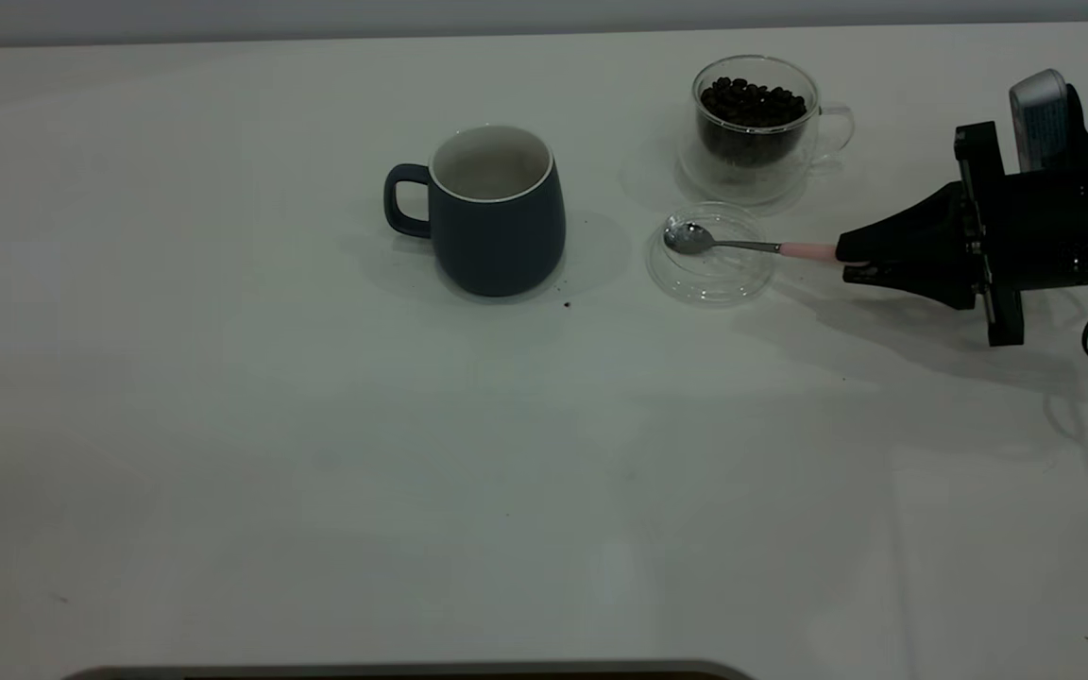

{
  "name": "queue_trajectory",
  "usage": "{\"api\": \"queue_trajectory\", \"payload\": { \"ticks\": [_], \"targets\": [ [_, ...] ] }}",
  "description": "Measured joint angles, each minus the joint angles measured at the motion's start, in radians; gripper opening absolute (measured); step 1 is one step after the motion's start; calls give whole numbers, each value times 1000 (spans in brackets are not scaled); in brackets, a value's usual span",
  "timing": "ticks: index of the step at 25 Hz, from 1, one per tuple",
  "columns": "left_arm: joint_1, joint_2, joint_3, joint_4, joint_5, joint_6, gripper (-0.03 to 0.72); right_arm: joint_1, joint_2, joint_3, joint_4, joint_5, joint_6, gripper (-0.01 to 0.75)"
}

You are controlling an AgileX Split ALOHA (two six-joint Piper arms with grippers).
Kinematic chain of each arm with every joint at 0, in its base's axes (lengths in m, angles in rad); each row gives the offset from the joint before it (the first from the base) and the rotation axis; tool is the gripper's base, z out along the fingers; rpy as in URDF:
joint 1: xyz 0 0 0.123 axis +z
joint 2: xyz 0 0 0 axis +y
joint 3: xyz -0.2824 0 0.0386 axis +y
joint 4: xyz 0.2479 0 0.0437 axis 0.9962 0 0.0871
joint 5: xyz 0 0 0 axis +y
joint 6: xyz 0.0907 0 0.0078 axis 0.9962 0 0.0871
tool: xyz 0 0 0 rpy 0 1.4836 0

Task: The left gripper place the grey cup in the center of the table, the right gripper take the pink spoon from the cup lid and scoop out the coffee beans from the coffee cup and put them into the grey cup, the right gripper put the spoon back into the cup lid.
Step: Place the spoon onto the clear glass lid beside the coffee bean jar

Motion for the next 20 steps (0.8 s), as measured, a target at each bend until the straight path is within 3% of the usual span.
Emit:
{"api": "queue_trajectory", "payload": {
  "ticks": [5,12,20],
  "targets": [
    [0,0,0,0,0,0,565,0,4,0,8,-1,-9,155],
    [0,0,0,0,0,0,565,0,5,0,10,-1,-11,327],
    [0,0,0,0,0,-1,565,-7,5,0,12,-16,-13,453]
  ]
}}
